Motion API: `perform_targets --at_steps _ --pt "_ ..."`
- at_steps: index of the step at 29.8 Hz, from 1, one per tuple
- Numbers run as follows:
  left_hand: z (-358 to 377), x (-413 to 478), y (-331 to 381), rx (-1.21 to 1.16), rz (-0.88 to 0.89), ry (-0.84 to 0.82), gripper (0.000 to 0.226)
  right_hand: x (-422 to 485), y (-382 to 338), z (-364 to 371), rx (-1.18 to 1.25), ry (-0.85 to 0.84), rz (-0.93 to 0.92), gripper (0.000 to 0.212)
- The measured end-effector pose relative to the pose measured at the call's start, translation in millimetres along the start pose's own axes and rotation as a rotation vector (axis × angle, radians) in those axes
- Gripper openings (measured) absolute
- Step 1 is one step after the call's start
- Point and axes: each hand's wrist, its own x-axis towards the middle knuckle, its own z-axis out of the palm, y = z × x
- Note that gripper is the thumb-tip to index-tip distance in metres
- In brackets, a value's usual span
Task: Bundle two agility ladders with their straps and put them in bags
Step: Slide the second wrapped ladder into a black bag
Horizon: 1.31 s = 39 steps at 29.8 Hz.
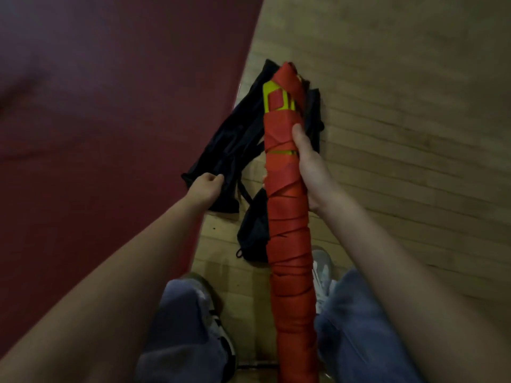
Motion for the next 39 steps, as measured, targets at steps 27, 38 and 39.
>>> perform_targets --at_steps 27,38,39 --pt "60 108 -76 -0.097 0.122 0.313 0.031 82 95 -51 0.069 -0.054 0.275 0.071" --pt "-36 -24 68 -0.55 0.227 0.288 0.021 -21 -31 -19 0.077 -0.127 0.047 0.069" --pt "-37 -30 74 -0.591 0.222 0.262 0.018 -22 -30 -19 0.095 -0.157 0.042 0.072"
